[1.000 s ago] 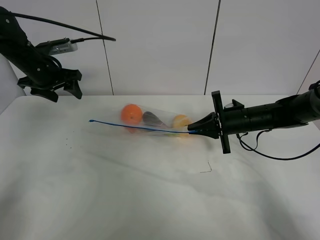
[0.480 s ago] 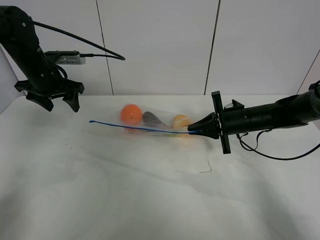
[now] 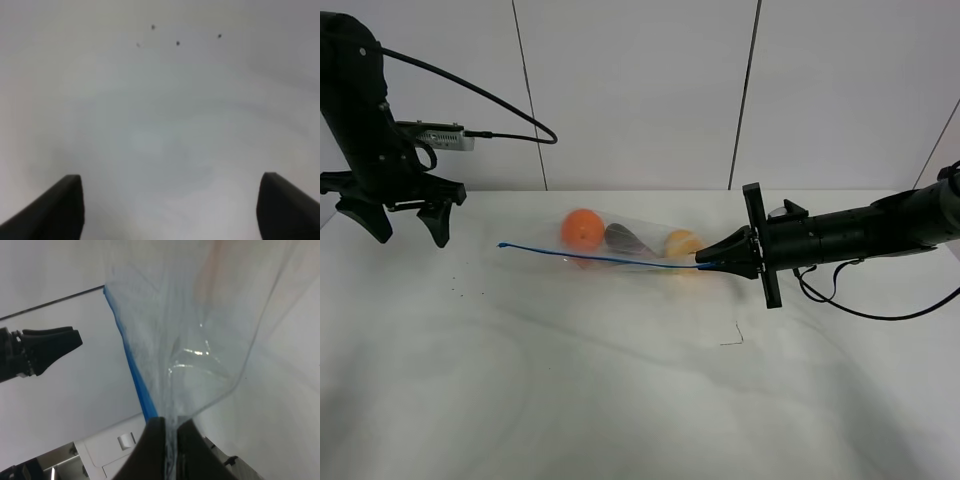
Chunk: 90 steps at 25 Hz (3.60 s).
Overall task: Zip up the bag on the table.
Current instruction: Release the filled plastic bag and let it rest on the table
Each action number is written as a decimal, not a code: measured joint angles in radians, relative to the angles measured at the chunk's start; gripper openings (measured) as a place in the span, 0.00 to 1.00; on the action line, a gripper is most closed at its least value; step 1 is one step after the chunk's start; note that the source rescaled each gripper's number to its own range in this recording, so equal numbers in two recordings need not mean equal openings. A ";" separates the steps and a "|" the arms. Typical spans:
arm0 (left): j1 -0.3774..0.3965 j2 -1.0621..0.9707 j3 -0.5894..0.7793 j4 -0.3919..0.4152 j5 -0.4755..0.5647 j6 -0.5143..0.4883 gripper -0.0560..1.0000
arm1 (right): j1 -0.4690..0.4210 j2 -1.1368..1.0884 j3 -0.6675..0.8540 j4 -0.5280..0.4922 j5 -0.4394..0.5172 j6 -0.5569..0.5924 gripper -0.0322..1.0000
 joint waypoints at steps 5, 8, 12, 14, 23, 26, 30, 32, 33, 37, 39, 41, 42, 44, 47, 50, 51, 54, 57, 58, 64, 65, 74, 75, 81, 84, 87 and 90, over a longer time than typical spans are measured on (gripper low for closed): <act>0.000 -0.029 0.020 -0.003 0.000 0.000 1.00 | 0.000 0.000 0.000 -0.008 0.000 0.000 0.03; 0.000 -0.098 0.072 -0.018 0.000 0.000 1.00 | 0.000 0.000 0.000 -0.008 0.000 0.000 0.03; 0.000 -0.242 0.227 -0.025 0.000 0.000 1.00 | 0.000 0.000 0.000 -0.009 0.000 0.000 0.03; 0.000 -0.340 0.329 -0.025 0.000 0.002 1.00 | 0.000 0.000 0.000 -0.011 0.000 0.000 0.03; 0.000 -0.826 0.820 -0.025 -0.033 0.018 1.00 | 0.000 0.000 0.000 -0.012 0.000 0.000 0.03; 0.000 -0.983 0.942 -0.025 -0.080 0.018 1.00 | 0.000 0.000 0.000 -0.015 0.000 0.000 0.03; 0.000 -1.152 1.032 -0.025 -0.107 0.018 1.00 | 0.000 0.000 0.000 -0.020 0.000 0.000 0.03; 0.000 -1.227 1.034 -0.025 -0.119 0.019 1.00 | 0.000 0.000 0.000 -0.023 0.000 0.000 0.03; 0.000 -1.260 1.034 -0.025 -0.121 0.019 1.00 | 0.000 0.000 0.000 -0.024 0.000 0.000 0.03; 0.000 -1.363 1.035 -0.025 -0.120 0.020 1.00 | 0.000 0.000 0.000 -0.026 0.000 0.000 0.03; 0.000 -1.401 1.035 -0.025 -0.119 0.020 1.00 | 0.000 0.000 0.000 -0.026 0.000 0.000 0.03; 0.000 -1.440 1.035 -0.025 -0.119 0.020 1.00 | 0.000 0.000 0.000 -0.026 0.000 0.000 0.03; 0.000 -1.462 1.035 -0.025 -0.119 0.020 1.00 | 0.000 0.000 0.000 -0.026 0.000 0.000 0.03; 0.000 -1.507 1.035 -0.025 -0.119 0.020 1.00 | 0.000 0.000 0.000 -0.027 0.000 0.000 0.03; 0.000 -1.573 1.035 -0.025 -0.119 0.020 1.00 | 0.000 0.000 0.000 -0.027 0.000 0.000 0.03; 0.000 -1.625 1.035 -0.025 -0.118 0.021 1.00 | 0.000 0.000 0.000 -0.027 0.000 0.000 0.03; 0.000 -1.640 1.035 -0.025 -0.118 0.021 1.00 | 0.000 0.000 0.000 -0.027 0.000 0.000 0.03; 0.002 -1.673 1.040 -0.025 -0.118 0.022 1.00 | 0.000 0.000 0.000 -0.027 0.000 0.000 0.03; 0.035 -1.708 1.040 -0.025 -0.118 0.022 1.00 | 0.000 0.000 0.000 -0.027 0.000 0.000 0.03; 0.050 -1.724 1.040 -0.025 -0.118 0.022 1.00 | 0.000 0.000 0.000 -0.027 0.000 0.000 0.03; 0.077 -1.858 1.040 -0.025 -0.118 0.023 1.00 | 0.000 0.000 0.000 -0.027 0.000 0.000 0.03; 0.078 -1.867 1.040 -0.025 -0.117 0.023 1.00 | 0.000 0.000 0.000 -0.027 0.000 0.000 0.03; 0.078 -1.868 1.040 -0.025 -0.117 0.023 1.00 | 0.000 0.000 0.000 -0.037 0.000 -0.023 0.05; 0.078 -1.868 1.040 -0.025 -0.117 0.023 1.00 | 0.000 0.000 0.000 -0.038 0.000 -0.028 0.08; 0.078 -1.868 1.040 -0.025 -0.117 0.023 1.00 | 0.000 0.000 0.000 -0.046 -0.001 -0.028 0.86; 0.078 -1.868 1.040 -0.025 -0.117 0.023 1.00 | -0.003 -0.001 -0.014 -0.091 -0.006 -0.027 0.97; 0.078 -1.868 1.040 -0.025 -0.117 0.023 1.00 | -0.011 -0.001 -0.096 -0.252 -0.008 0.035 0.99; 0.078 -1.868 1.040 -0.025 -0.117 0.023 1.00 | -0.012 -0.001 -0.238 -0.507 -0.010 0.168 1.00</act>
